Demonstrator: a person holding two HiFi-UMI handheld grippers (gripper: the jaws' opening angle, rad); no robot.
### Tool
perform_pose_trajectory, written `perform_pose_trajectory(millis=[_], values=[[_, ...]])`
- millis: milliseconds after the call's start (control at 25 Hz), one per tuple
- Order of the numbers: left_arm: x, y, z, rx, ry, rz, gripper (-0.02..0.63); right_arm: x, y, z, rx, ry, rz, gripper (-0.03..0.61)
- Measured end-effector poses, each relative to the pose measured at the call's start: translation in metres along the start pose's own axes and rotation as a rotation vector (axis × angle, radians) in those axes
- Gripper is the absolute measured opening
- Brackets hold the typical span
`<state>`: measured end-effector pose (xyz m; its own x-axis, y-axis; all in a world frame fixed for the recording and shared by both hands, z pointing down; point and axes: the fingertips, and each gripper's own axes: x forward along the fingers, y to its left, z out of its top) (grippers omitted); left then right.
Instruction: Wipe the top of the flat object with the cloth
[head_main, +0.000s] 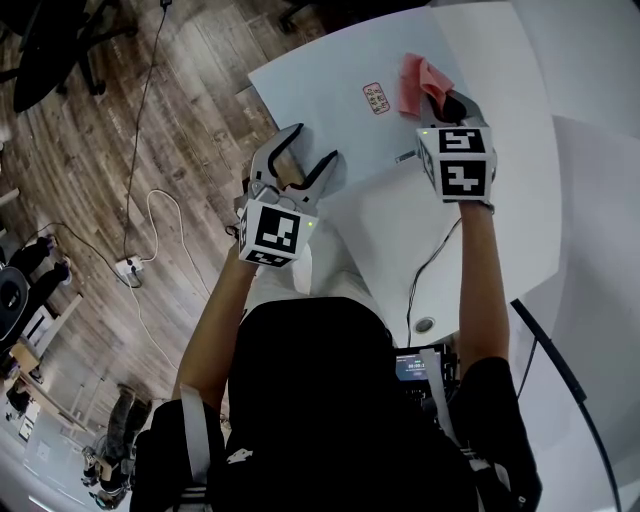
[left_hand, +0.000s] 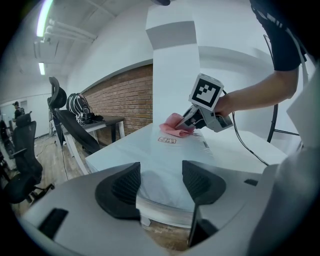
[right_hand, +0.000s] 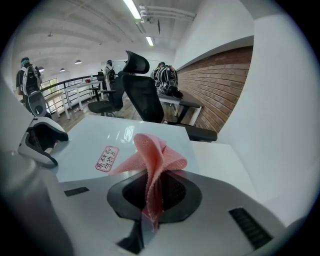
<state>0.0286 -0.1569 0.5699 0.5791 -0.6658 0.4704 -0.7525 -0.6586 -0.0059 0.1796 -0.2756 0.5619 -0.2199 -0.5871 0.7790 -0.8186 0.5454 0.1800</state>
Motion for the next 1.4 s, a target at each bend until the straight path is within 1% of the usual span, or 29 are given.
perform_pose_trajectory(millis=[120,360,680,840,960,1200,1360,1400], values=[[-0.001,0.001,0.0,-0.003,0.001,0.001,0.256,-0.002,-0.012,-0.005,0.026,0.012,-0.024,0.046],[0.002,0.003,-0.001,-0.012,0.014,-0.004,0.256,0.002,-0.012,-0.004,0.042,0.009,-0.037,0.046],[0.003,0.005,-0.004,-0.033,0.086,-0.038,0.255,-0.012,-0.004,-0.005,0.062,0.002,-0.034,0.046],[-0.003,0.005,0.013,-0.081,0.096,-0.101,0.255,-0.031,0.002,0.001,0.079,-0.019,-0.028,0.046],[-0.009,0.007,0.023,-0.105,0.08,-0.113,0.253,-0.042,0.005,0.006,0.093,-0.037,-0.026,0.046],[-0.035,0.01,0.051,-0.077,0.073,-0.14,0.235,-0.078,0.02,0.028,0.123,-0.083,-0.028,0.046],[-0.066,0.022,0.07,-0.103,0.051,-0.136,0.224,-0.107,0.043,0.052,0.159,-0.114,-0.02,0.046],[-0.072,0.026,0.076,-0.097,0.04,-0.132,0.221,-0.113,0.047,0.059,0.164,-0.125,-0.025,0.046]])
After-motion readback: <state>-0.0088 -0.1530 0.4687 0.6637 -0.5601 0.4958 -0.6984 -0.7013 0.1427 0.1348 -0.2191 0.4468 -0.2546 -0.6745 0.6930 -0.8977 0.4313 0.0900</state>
